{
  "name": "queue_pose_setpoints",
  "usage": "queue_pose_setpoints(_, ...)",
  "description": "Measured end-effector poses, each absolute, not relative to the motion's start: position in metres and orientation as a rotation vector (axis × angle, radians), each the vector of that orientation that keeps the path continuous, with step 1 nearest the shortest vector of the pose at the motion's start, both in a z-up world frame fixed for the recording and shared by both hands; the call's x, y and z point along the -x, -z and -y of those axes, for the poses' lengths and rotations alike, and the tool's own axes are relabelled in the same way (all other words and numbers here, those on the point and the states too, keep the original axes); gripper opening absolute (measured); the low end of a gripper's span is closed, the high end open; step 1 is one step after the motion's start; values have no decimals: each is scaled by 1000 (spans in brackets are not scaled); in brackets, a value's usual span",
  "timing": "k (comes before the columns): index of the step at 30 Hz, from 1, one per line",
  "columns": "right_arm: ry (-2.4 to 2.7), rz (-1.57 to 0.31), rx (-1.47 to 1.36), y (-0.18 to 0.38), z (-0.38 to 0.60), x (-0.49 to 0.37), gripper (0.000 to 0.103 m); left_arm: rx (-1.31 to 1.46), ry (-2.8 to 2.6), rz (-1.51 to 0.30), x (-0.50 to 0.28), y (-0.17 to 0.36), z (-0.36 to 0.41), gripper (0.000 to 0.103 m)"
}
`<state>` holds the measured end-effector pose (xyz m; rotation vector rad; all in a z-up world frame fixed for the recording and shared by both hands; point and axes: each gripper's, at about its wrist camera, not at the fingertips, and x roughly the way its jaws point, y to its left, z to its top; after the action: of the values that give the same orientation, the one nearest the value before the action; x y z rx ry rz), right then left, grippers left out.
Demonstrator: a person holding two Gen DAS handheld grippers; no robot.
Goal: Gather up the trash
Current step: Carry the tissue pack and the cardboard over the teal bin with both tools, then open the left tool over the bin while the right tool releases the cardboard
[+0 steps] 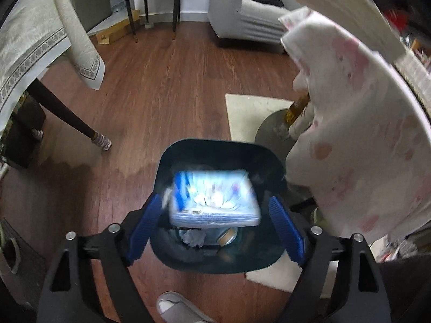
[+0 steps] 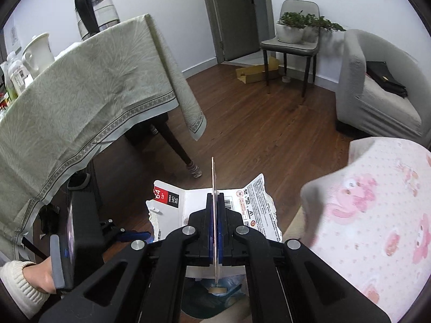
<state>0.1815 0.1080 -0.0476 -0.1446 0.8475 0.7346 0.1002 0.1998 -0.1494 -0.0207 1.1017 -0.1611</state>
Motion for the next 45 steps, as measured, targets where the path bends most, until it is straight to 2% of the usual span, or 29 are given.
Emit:
queue_pose_setpoints(7, -738, -871, 172, 58, -128, -181, 2, 27, 131, -1095, -94, 144, -216, 85)
queue_pose_setpoints(17, -741, -918, 230, 80, -155, -179, 2, 89, 59, -980, -87, 110, -248, 84)
queue_pose_setpoints(35, -753, -1064, 348, 147, -187, -169, 2, 121, 2, -810, -70, 43, -272, 60)
queue_pose_setpoints(45, -762, -1157, 423, 192, -202, -158, 2, 165, 25, -766, -65, 22, -273, 54)
